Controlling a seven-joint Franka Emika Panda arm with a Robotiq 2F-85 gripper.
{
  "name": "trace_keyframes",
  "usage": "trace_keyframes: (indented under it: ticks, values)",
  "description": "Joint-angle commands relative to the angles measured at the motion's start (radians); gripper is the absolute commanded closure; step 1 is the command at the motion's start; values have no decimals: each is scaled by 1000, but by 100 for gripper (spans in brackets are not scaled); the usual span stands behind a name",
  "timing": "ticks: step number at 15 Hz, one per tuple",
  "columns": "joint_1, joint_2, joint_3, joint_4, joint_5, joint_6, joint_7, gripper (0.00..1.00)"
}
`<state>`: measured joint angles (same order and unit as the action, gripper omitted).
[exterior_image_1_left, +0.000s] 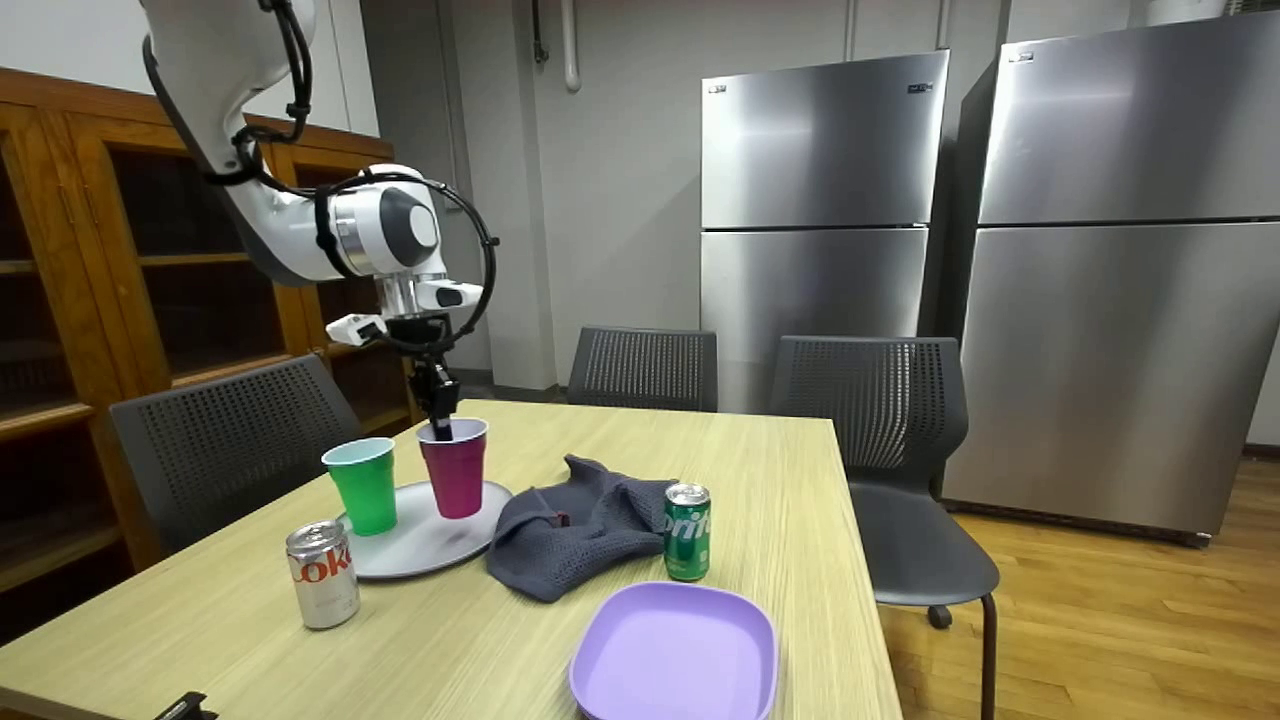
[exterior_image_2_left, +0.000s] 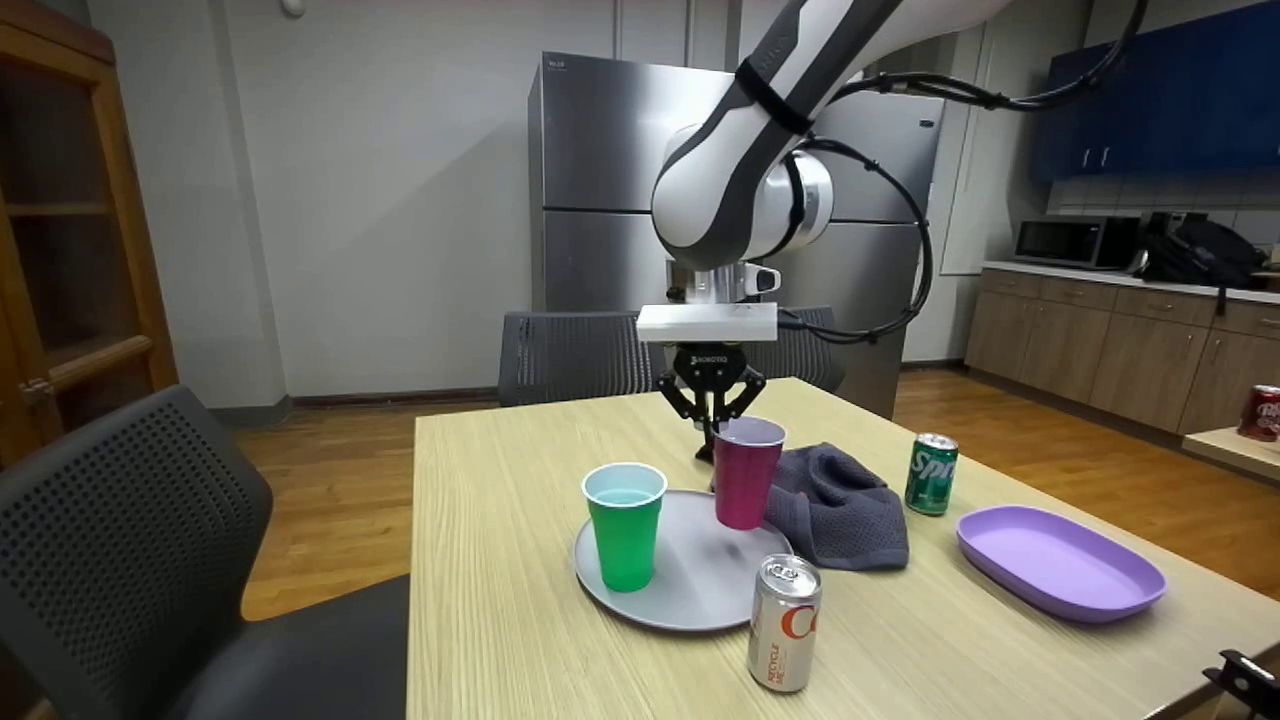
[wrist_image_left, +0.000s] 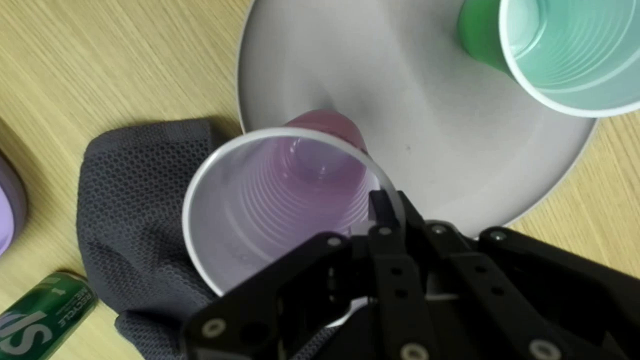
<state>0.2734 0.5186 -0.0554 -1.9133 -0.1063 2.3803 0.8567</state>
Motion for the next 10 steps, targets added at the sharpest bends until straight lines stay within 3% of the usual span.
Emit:
trace_keyframes:
  ticks: [1, 10]
  values:
    - [20, 30, -10, 57, -14, -41, 68, 99]
    - [17, 57, -7, 62, -4, -29, 108, 99]
